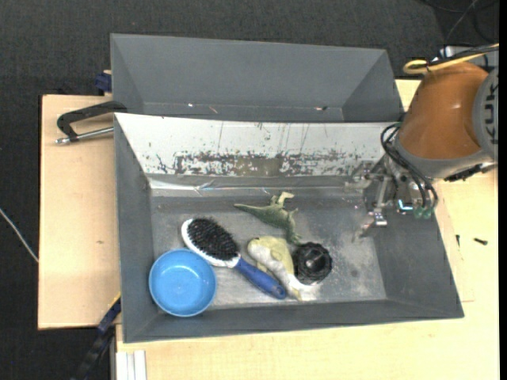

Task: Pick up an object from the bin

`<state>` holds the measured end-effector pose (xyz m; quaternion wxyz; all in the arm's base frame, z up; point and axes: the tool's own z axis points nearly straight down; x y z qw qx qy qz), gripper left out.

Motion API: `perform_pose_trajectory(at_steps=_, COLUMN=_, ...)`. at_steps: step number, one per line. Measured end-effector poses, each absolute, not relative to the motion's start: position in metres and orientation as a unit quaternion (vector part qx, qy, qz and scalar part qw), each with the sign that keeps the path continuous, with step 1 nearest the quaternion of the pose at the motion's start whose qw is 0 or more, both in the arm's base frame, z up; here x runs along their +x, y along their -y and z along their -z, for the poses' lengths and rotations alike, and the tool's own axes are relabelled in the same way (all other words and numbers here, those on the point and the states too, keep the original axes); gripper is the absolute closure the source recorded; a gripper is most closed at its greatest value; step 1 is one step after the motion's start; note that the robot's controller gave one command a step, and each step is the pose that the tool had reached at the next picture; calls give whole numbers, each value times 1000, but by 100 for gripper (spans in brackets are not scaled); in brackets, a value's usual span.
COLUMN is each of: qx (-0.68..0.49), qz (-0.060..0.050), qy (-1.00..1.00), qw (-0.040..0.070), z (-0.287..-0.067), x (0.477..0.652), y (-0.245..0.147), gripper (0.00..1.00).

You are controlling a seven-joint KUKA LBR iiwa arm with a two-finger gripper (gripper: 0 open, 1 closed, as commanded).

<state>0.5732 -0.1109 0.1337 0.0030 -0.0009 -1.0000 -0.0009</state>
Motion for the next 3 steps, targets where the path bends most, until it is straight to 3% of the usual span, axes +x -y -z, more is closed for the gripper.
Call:
perform_pose_trajectory(at_steps=1, qx=415, qz=1, qy=910, qw=0, z=-84, x=550, y=86, gripper=0)
perform_pose_trajectory(at_steps=2, qx=548, qz=-2, qy=837, qw=-3, z=-74, x=527, y=12, gripper=0)
perform_pose_trajectory(at_steps=3, qx=548, qz=-2, qy=836, qw=-4, z=-75, x=527, y=11, gripper=100)
